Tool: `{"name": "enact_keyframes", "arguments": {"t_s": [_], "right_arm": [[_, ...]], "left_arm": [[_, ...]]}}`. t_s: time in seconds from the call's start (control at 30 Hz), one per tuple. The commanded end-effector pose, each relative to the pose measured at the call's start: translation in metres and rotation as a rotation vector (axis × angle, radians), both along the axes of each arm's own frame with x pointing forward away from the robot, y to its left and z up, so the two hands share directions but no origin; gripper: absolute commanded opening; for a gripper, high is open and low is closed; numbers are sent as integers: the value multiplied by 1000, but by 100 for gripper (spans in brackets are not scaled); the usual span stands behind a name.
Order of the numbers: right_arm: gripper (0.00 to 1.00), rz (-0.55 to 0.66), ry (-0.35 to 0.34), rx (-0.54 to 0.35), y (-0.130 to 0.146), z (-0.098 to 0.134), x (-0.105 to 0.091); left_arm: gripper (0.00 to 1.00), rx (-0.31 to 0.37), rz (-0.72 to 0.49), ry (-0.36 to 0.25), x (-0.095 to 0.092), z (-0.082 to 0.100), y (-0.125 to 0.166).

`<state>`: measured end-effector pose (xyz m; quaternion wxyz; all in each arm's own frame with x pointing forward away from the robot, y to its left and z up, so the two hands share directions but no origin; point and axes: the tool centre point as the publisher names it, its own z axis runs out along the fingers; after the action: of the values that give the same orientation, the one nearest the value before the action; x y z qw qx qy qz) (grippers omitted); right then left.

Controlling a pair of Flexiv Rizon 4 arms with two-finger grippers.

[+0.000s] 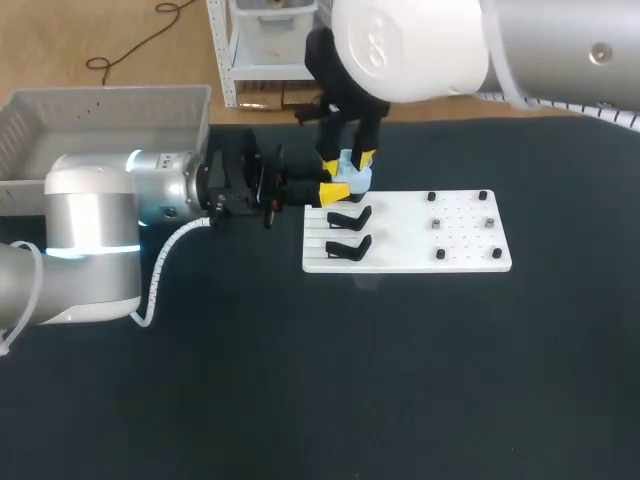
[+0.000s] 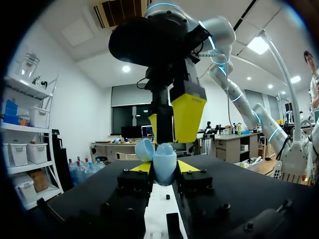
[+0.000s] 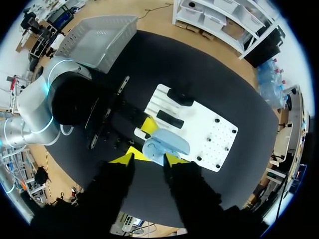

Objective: Pick up each earbud case from the left stands, insert the matching earbuds, close the lid, and place the case in the box.

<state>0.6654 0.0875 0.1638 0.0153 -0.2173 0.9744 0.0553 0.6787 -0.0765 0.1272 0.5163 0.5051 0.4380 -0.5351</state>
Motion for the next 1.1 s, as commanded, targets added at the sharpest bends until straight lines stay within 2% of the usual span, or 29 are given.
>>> {"name": "enact_keyframes", "arguments": {"t_s": [0.03,0.2,0.27,0.53,0.63,0.87,1.1], "right_arm": [[100,2,-9,6,-2,6,-4],[100,2,-32,28,-5,21,-11],[100,-50,-44,39,-10,28,-6],[100,-401,-122,57,-32,27,44],[100,-472,-143,52,-37,19,61],[100,-527,-118,28,-42,-2,84],[100,-529,-76,-2,-44,-15,78]], "left_arm": [[0,-1,-2,-1,1,0,0],[0,-1,-2,-1,1,0,0],[0,-1,-2,-1,1,0,0],[0,-1,-2,-1,1,0,0],[0,-1,-2,-1,1,0,0],[0,-1,-2,-1,1,0,0],[0,-1,-2,-1,1,0,0]]}}
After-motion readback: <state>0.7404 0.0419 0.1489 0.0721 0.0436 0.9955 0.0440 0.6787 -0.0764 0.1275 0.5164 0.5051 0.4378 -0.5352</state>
